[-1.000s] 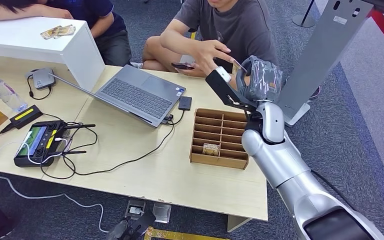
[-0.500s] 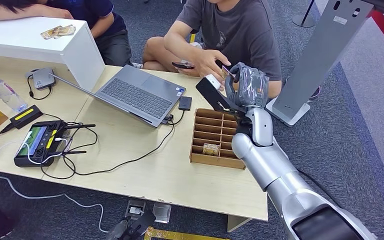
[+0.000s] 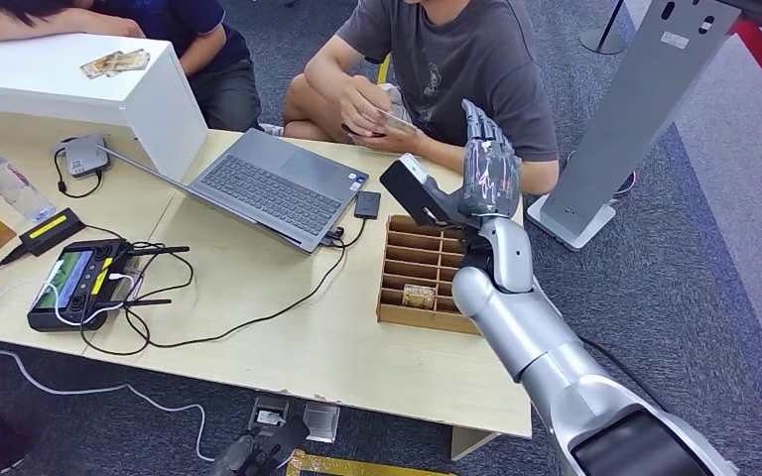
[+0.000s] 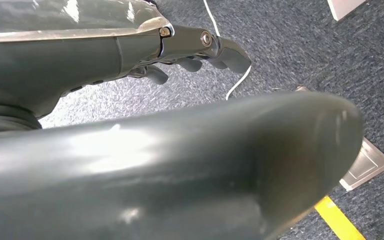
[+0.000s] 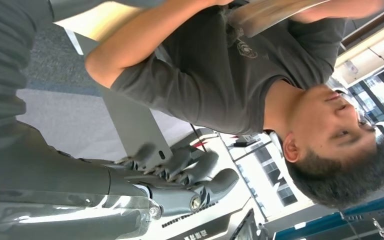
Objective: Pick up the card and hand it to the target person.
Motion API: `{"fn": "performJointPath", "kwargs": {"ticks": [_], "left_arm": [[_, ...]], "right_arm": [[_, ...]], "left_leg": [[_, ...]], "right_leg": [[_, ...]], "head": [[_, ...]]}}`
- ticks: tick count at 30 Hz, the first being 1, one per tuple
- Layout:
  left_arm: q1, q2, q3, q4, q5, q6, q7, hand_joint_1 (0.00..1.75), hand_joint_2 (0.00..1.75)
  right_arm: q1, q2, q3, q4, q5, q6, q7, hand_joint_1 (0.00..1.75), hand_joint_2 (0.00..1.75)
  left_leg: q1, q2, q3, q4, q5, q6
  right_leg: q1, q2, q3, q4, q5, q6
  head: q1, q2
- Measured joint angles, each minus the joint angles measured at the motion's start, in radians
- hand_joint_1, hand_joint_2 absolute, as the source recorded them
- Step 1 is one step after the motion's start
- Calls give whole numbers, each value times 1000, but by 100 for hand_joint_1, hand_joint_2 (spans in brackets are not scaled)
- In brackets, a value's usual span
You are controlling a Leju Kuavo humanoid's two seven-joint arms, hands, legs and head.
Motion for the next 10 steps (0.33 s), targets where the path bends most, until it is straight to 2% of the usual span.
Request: {"fn": "performJointPath", "kwargs": {"ticks": [10], "left_arm": [[2, 0, 13, 0, 17, 10, -2, 0, 0]], "right_arm": [[51, 1, 1, -51, -71, -64, -62, 0, 175]], "left_leg": [[0, 0, 0, 0, 0, 0]], "right_leg": [[0, 0, 0, 0, 0, 0]], "head": [[0, 0]]}}
